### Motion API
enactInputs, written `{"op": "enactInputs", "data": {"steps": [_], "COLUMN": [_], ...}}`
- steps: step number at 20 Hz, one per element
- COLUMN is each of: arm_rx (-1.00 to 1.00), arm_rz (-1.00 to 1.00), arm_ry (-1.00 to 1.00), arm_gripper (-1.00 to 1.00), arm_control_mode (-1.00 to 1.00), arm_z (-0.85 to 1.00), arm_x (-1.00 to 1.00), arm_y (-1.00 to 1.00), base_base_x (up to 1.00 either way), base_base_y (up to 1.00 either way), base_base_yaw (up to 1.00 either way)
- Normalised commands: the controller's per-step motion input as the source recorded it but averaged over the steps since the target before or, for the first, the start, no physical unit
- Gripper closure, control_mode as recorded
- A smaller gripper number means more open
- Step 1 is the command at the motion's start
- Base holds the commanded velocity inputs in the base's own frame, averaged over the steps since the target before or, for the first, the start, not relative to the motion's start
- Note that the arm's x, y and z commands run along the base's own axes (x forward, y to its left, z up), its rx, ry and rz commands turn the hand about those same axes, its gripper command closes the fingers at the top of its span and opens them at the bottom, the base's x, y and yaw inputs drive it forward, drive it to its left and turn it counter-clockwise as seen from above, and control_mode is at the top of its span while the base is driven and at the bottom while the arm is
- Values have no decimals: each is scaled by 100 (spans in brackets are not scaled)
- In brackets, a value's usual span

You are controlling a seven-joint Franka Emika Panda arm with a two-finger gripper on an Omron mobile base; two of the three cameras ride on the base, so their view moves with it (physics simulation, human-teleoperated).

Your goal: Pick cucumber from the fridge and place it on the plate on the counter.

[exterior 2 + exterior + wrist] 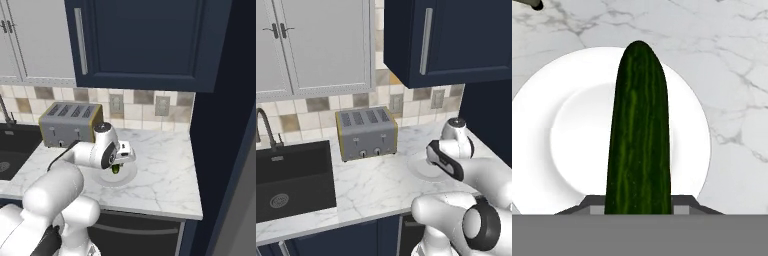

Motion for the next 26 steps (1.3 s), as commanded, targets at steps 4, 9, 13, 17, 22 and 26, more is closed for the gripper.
{"op": "enactInputs", "data": {"steps": [4,9,13,17,22,26], "arm_rx": [0,-2,0,0,0,0], "arm_rz": [0,0,0,0,0,0], "arm_ry": [0,0,-3,0,0,0], "arm_gripper": [100,100,100,-100,-100,-100], "arm_control_mode": [-100,-100,-100,-100,-100,-100], "arm_z": [-53,-53,-18,-6,0,0], "arm_x": [24,11,3,0,0,-3], "arm_y": [2,0,0,6,0,0], "base_base_x": [0,0,0,0,0,0], "base_base_y": [0,0,0,0,0,0], "base_base_yaw": [0,0,0,0,0,0]}}
